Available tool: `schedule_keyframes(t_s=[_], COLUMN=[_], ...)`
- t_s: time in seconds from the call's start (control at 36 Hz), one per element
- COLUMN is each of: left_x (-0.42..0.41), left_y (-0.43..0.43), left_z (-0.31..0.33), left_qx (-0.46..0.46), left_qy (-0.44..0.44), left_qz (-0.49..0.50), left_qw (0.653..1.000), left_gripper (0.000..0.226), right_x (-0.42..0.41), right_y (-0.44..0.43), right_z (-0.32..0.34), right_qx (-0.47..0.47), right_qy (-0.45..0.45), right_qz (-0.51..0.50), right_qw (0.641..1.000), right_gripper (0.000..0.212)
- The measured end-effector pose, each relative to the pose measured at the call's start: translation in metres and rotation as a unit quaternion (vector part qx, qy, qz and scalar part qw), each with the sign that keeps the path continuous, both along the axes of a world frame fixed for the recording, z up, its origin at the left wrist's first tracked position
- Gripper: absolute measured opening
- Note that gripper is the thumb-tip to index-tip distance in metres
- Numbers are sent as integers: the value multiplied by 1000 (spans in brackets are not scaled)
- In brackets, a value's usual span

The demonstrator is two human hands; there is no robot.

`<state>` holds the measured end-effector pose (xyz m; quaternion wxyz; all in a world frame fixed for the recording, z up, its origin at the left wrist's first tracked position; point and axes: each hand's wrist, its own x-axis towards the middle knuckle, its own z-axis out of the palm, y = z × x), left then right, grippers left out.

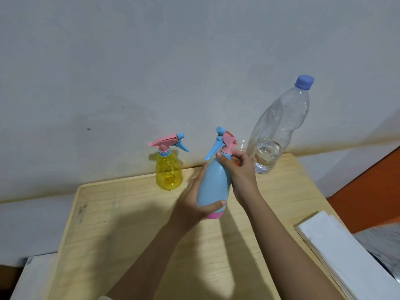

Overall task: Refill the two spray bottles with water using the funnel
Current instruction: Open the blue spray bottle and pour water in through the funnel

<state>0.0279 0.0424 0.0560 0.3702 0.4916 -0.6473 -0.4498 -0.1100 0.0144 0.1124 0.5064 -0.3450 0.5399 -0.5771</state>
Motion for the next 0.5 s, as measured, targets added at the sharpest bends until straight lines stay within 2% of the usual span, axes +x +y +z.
schedule_keyframes(t_s=[0.06, 0.11, 0.22, 0.28, 0.39, 0.5], left_x=[2, 4, 10, 11, 12, 13], left_y=[3, 5, 7, 9, 11, 13], left_z=[0, 2, 7, 9, 12, 10], left_qx=[-2, -3, -12, -21, -32, -27], left_qy=[1, 9, 10, -3, -18, -16], left_qz=[6, 12, 4, 1, -1, -1], left_qw=[1000, 1000, 1000, 1000, 999, 999], left_gripper=[94, 96, 94, 92, 91, 92], right_x=[2, 3, 2, 3, 8, 13], right_y=[4, 9, 14, 13, 16, 21], right_z=[2, 3, 4, 4, 4, 5], right_qx=[-11, -25, -26, -6, 2, -11], right_qy=[-37, -45, -107, -97, -104, -142], right_qz=[-26, -3, 59, 67, 5, -32], right_qw=[999, 999, 992, 993, 995, 989], right_gripper=[34, 20, 18, 18, 25, 6])
